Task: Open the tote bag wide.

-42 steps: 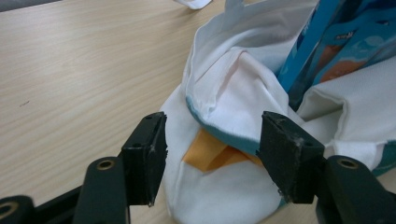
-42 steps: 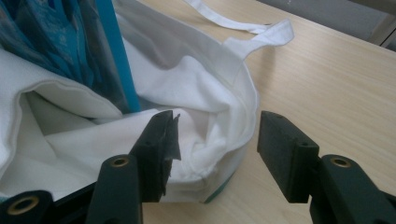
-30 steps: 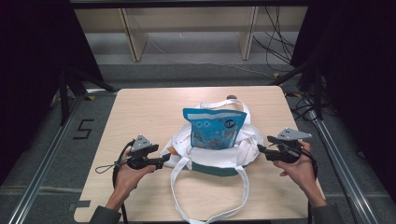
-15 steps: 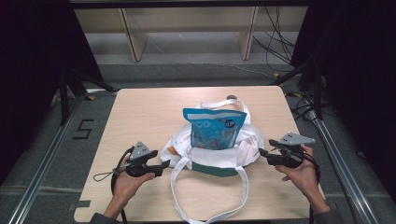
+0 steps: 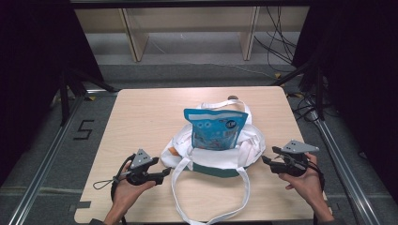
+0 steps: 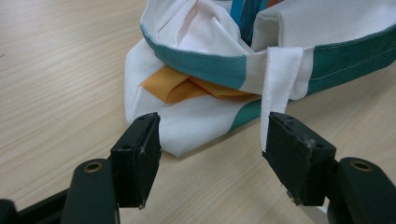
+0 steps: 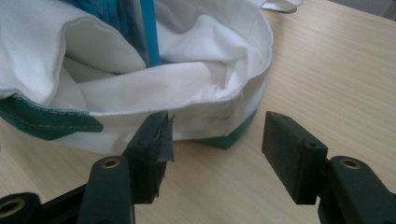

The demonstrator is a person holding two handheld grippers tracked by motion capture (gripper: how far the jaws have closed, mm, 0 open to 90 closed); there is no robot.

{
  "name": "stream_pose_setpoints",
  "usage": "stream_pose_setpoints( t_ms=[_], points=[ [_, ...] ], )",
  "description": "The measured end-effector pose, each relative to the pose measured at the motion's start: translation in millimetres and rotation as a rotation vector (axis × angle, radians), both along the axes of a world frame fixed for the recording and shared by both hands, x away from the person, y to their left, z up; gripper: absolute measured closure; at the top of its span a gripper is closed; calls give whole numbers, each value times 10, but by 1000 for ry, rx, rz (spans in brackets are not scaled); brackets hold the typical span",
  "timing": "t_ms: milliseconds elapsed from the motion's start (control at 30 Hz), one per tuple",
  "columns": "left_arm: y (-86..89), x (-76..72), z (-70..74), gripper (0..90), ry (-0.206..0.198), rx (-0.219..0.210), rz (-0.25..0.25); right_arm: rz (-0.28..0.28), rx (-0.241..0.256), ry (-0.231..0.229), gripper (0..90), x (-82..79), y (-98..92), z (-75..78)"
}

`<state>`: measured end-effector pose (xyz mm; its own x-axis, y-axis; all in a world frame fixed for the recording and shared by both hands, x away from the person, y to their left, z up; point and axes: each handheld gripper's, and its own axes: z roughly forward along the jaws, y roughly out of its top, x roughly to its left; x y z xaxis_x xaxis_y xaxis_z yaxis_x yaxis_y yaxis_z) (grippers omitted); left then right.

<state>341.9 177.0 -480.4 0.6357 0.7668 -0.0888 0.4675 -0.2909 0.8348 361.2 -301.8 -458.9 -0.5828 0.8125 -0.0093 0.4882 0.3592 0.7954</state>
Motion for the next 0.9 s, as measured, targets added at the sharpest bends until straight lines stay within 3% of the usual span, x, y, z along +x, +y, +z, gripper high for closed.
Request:
stream_pose_setpoints(
  t_ms=[67,100,133,167,200,300,333,367,400,533,567,800,833,867,900],
  points=[
    [19,-10,-8,346,-1,2,-3,18,-16,-28,422,2,-22,-14],
    [25,-17,-13,341,-1,1,-1,24,-12,-14,420,-11,-24,-16],
    [54,-22,-10,339,0,31,-10,-5,6,14,418,-57,-7,-14],
    [41,-28,-16,337,1,9,6,8,8,-3,417,-50,-21,-24],
    [49,-38,-26,333,9,0,12,0,7,10,416,-72,-19,-24],
    [68,-65,-26,329,6,0,21,24,7,4,411,-88,-55,-40],
    [67,-72,-29,325,9,-5,23,10,5,-13,409,-115,-64,-40],
    [68,-80,-30,323,10,-11,20,-14,20,15,407,-151,-52,-37],
    [82,-85,-30,321,-2,9,8,-10,23,8,407,-159,-63,-40],
    [91,-126,-49,303,5,12,16,-1,18,-4,404,-213,-118,-63],
    [97,-131,-49,298,7,17,15,-12,33,15,404,-250,-113,-78],
    [112,-189,-75,265,4,17,12,-6,31,26,391,-370,-140,-154],
    [115,-200,-75,260,6,28,13,19,16,16,389,-358,-161,-162],
    [126,-203,-73,254,7,45,3,-3,28,30,386,-395,-143,-172],
    [108,-211,-93,251,1,16,9,-11,20,26,384,-408,-147,-173]
  ],
)
